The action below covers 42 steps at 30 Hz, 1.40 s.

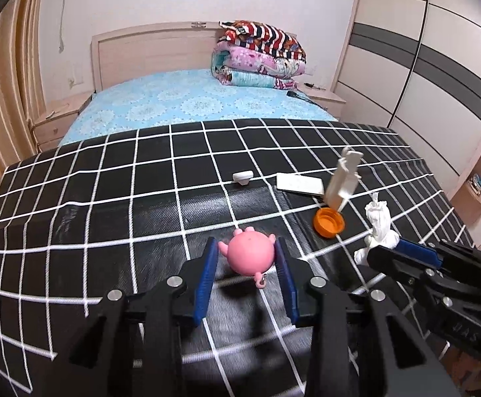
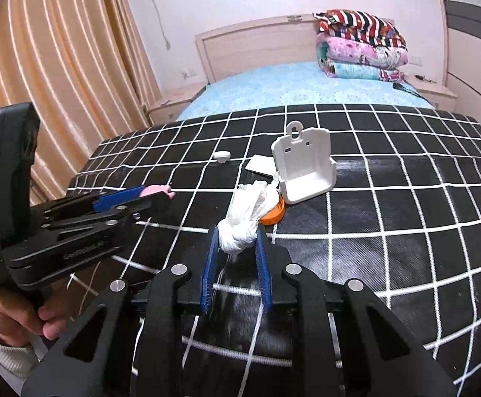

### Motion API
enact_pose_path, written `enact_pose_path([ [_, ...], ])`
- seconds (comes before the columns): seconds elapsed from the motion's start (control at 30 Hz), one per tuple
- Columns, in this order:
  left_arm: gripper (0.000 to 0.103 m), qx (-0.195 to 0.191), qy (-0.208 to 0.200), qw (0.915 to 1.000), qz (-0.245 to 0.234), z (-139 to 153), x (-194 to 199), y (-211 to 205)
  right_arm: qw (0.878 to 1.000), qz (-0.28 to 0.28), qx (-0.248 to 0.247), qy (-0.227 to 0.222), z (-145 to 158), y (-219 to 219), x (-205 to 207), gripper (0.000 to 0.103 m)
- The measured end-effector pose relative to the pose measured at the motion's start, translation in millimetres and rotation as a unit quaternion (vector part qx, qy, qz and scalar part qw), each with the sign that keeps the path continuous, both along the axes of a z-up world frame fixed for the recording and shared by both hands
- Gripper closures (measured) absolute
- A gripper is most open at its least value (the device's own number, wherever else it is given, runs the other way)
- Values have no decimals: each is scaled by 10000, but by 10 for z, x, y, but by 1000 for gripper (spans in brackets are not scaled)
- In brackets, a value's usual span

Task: Collect trash
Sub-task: 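Carry the pig toy and tissue with both tools over the trash bin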

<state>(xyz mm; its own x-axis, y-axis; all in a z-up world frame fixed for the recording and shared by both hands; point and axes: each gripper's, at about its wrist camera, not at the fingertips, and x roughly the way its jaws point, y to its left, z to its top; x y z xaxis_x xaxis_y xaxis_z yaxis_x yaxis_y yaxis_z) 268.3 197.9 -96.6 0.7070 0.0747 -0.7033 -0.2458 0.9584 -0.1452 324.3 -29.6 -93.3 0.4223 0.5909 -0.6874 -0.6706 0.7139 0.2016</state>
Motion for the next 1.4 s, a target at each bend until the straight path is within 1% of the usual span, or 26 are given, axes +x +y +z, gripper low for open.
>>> enact_pose_path([
  [0.27,69,210,-268,9993,-162,258,-467,-364,10000,12,1,-67,92,-198,-230,81],
  [0.33,69,200,-359,9989,-208,339,-595,-451,9999,43,2,-108,124,-253,-310,81],
  [0.43,69,212,-485,9982,-289,456,-787,-589,9998,110,-7,-148,171,-370,-471,81],
  [0.53,69,364,-628,9966,-395,581,-1012,-774,9995,213,-26,-228,210,-499,-665,81],
  [0.73,69,449,-783,9945,-536,684,-1375,-1058,9988,413,19,-252,263,-717,-1008,81],
  [0.9,69,454,-861,9932,-634,669,-1665,-1297,9976,611,-24,-329,283,-834,-1249,81],
  [1.03,69,478,-814,9930,-715,599,-1821,-1460,9970,710,-42,-302,251,-947,-1397,81],
  [1.4,69,290,-497,9933,-1005,245,-2098,-1777,9951,966,-189,113,-65,-1145,-1743,81],
])
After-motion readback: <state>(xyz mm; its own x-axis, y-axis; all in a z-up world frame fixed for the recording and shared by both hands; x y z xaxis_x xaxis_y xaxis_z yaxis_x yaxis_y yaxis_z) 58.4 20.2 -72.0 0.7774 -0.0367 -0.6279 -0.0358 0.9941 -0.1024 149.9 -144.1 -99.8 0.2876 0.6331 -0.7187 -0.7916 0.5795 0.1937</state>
